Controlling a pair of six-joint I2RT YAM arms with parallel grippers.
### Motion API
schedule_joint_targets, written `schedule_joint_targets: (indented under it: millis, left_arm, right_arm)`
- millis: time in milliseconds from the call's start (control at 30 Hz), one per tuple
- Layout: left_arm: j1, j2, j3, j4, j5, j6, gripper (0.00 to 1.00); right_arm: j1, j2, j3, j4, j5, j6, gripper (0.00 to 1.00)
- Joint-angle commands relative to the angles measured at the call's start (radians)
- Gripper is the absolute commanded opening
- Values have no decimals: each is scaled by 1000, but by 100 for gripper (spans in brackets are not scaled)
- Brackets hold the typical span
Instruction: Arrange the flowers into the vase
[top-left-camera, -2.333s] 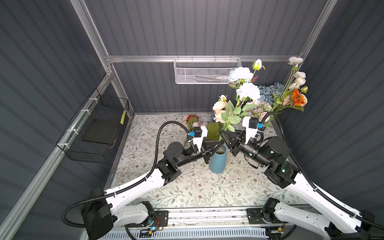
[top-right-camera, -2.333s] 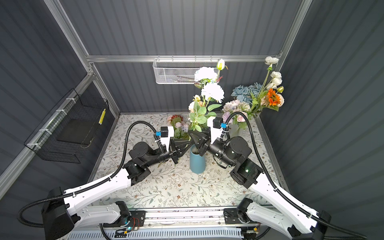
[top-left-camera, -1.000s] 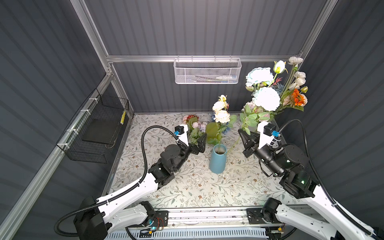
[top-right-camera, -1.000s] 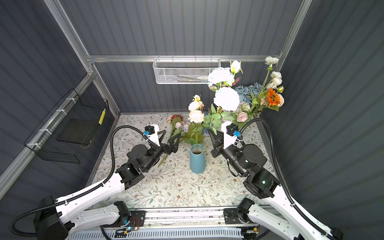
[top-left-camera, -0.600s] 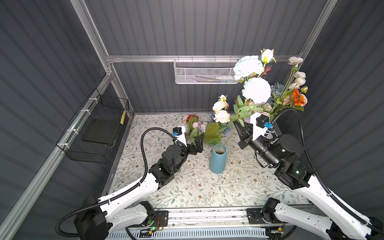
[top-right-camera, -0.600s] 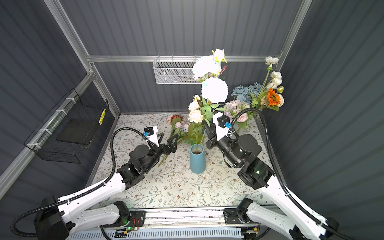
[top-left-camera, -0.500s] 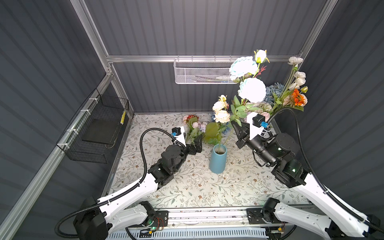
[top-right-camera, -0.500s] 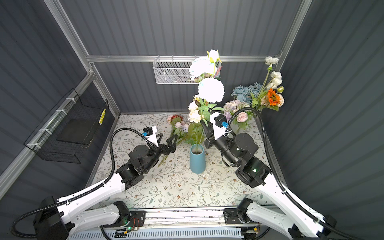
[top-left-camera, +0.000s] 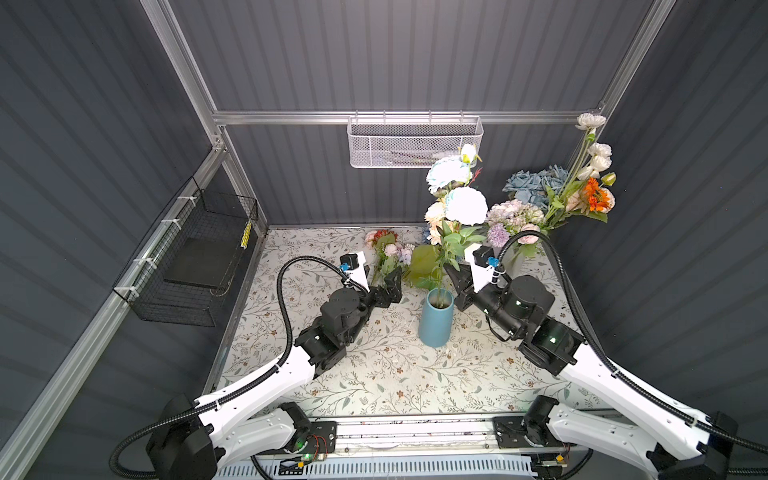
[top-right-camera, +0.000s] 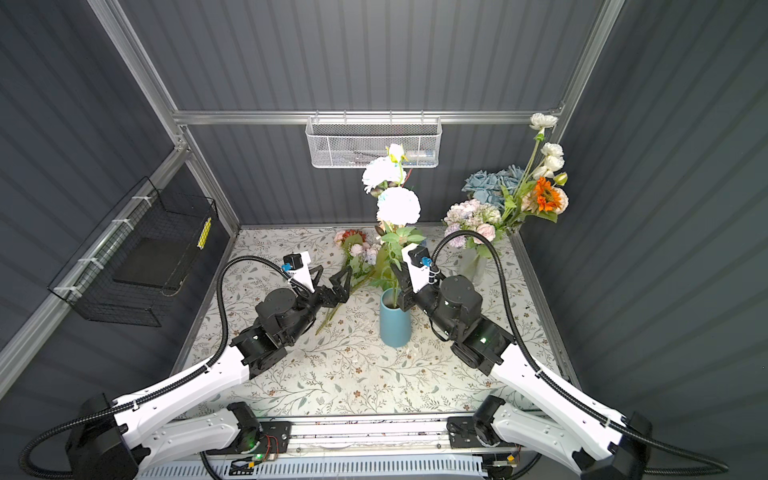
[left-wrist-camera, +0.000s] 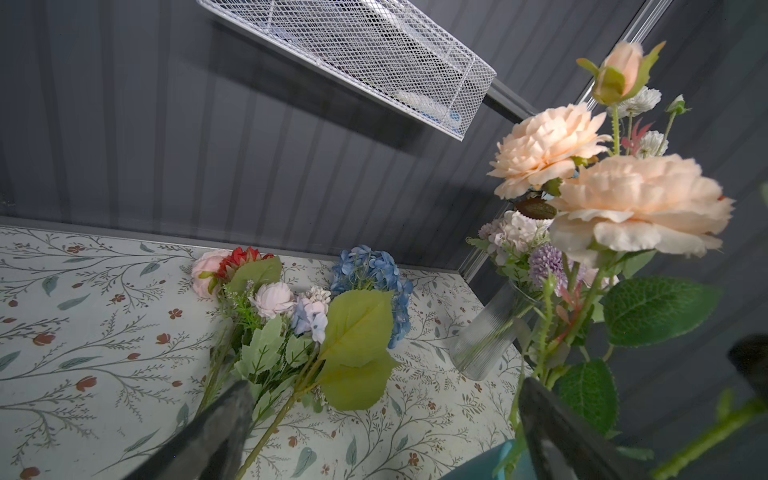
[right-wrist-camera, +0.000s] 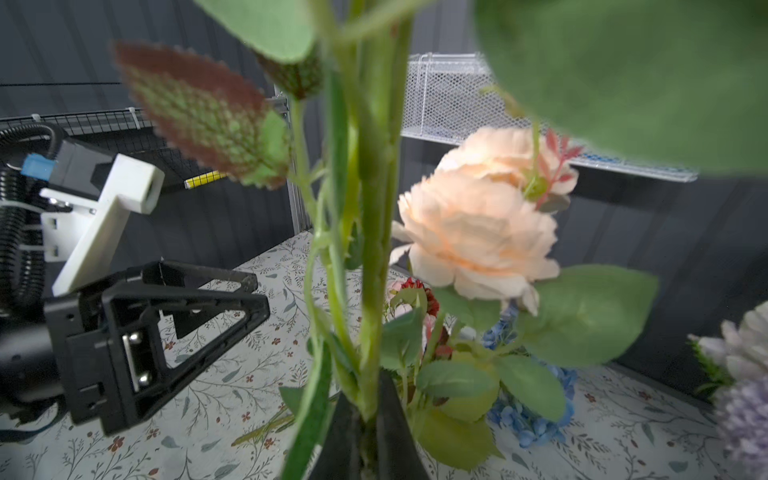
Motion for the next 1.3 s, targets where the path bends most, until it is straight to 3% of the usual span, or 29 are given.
schedule_joint_targets:
  millis: [0, 233, 567, 1033, 1267]
  left_arm:
    - [8, 17, -9, 12, 10, -15, 99]
    - [15, 45, -3, 25, 29, -33, 99]
    - [17, 43, -4, 18, 27, -42, 99]
    - [59, 49, -13, -20, 19, -29, 99]
    - [86, 111, 23, -206, 37, 132, 85]
  right_arm:
    - [-3, -3, -46, 43, 2, 67, 0]
    - [-3, 18, -131, 40, 17, 167, 0]
    - [-1, 57, -151, -50, 67, 156, 6]
    - [-1, 17, -146, -109, 76, 150, 43]
    - [-1, -115, -137, -219, 76, 143, 67]
